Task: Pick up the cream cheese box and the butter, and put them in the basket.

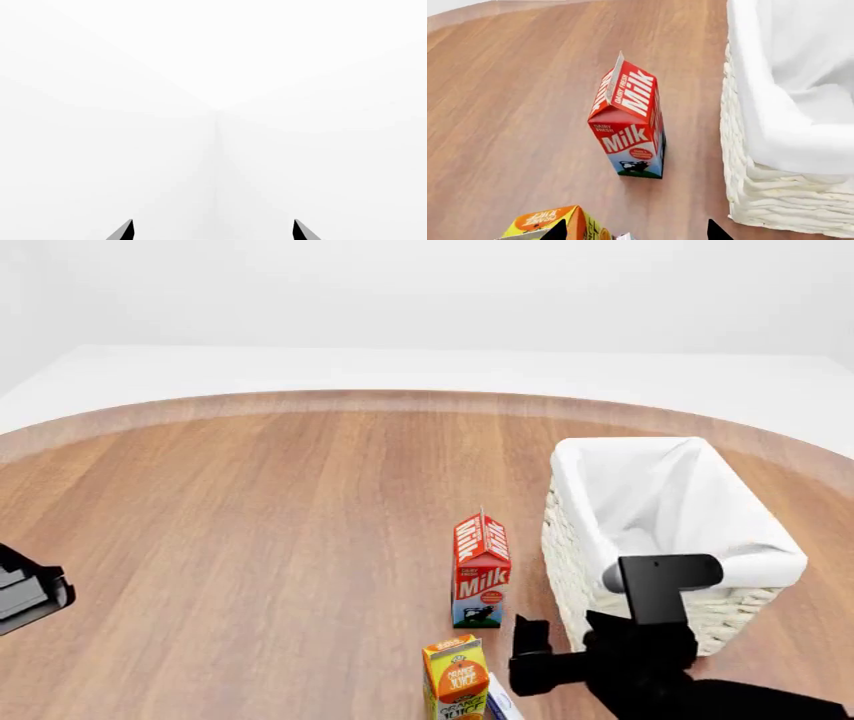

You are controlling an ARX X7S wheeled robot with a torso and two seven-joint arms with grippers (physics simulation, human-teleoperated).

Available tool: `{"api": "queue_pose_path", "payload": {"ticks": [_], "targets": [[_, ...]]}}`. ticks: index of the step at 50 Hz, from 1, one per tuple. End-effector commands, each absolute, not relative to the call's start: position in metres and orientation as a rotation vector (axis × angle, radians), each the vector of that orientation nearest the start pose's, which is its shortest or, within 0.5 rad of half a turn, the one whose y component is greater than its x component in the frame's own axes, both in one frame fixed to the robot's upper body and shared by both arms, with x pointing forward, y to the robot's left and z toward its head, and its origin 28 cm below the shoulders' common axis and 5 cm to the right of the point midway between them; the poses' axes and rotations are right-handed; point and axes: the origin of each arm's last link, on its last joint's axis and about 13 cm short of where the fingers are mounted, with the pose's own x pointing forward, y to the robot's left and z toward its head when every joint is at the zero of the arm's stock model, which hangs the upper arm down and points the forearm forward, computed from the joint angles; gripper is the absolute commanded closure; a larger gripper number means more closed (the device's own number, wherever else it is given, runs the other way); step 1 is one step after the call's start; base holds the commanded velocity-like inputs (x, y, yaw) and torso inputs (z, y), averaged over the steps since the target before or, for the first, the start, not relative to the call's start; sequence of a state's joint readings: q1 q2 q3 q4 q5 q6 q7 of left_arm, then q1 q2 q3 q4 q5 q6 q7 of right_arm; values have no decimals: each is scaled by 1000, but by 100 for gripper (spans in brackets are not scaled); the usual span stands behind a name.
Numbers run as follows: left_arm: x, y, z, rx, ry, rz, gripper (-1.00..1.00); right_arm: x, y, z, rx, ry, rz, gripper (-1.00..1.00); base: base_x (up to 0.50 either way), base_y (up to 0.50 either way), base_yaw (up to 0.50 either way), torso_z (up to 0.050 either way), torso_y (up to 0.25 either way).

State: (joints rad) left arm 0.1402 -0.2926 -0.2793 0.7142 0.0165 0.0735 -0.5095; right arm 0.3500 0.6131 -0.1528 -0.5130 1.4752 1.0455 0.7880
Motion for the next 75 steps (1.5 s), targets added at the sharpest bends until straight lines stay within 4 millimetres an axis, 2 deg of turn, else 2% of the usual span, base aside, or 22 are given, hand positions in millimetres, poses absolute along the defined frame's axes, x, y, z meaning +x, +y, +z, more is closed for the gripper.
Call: {"api": "queue_pose_path", "payload": {"ticks": [1,31,75], "targets": [[157,288,161,245,-779,616,-100,199,-127,135,101,587,198,-100,0,0,0,0,0],[157,287,160,245,-776,611,-100,208,-140,91,19,723,158,-100,0,0,0,0,0],[158,288,160,244,-774,611,-100,187,-141,65,-46,804,192,-100,0,0,0,0,0]]}}
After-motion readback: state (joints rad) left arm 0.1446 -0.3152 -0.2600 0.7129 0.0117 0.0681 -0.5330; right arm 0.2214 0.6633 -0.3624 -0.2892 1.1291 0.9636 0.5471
